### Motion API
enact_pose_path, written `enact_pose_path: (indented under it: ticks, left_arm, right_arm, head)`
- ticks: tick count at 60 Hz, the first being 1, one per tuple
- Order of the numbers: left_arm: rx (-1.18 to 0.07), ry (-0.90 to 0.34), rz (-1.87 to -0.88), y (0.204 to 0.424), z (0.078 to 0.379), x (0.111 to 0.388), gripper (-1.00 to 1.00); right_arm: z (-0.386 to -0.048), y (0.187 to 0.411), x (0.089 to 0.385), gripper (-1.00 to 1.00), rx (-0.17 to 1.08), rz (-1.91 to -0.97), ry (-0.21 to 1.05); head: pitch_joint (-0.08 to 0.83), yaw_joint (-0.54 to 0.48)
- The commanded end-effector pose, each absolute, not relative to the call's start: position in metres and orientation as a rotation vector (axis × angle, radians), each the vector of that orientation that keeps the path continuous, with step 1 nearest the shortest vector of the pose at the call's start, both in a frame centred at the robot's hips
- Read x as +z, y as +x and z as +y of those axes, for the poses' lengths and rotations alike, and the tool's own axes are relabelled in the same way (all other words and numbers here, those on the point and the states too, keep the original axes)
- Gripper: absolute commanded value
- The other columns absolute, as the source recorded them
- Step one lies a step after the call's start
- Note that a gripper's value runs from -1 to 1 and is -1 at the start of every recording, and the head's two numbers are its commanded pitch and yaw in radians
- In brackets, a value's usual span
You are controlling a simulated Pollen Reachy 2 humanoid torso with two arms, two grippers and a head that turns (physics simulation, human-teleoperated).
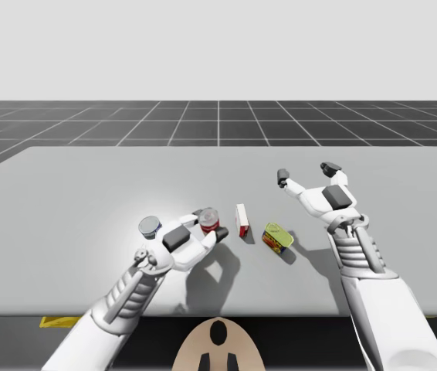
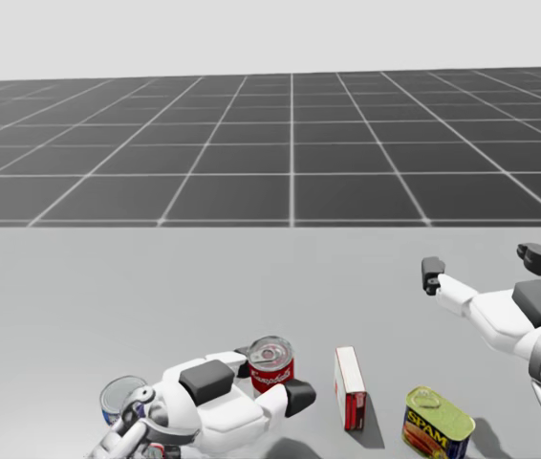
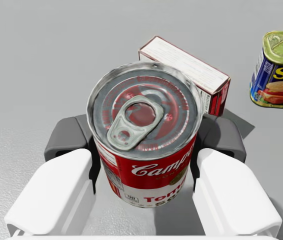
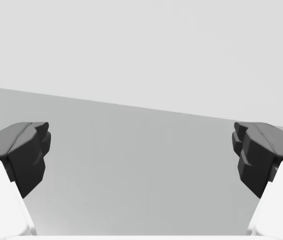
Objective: Lift the red soup can off the table.
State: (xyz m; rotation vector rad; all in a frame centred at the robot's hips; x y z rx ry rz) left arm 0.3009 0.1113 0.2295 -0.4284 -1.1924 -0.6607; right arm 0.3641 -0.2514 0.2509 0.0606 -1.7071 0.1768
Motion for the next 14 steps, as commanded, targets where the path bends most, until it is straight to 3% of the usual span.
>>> enact_pose_path:
  ticks: [1,14]
  left_arm:
    - [-0.638,-0.441,-1.370,0.305,0.118,0.298,1.00]
    - [-0.620,-0.423,-1.518,0.295,0.127,0.357,1.00]
  right_arm:
    - [-0.252,0.365,0.251,-1.00,0.178,-1.706,0.063]
    - [-0.253,0.365,0.252,-1.00,0.170,-1.706,0.081]
  head:
    - [0.301,0.05]
    - [0.294,0.05]
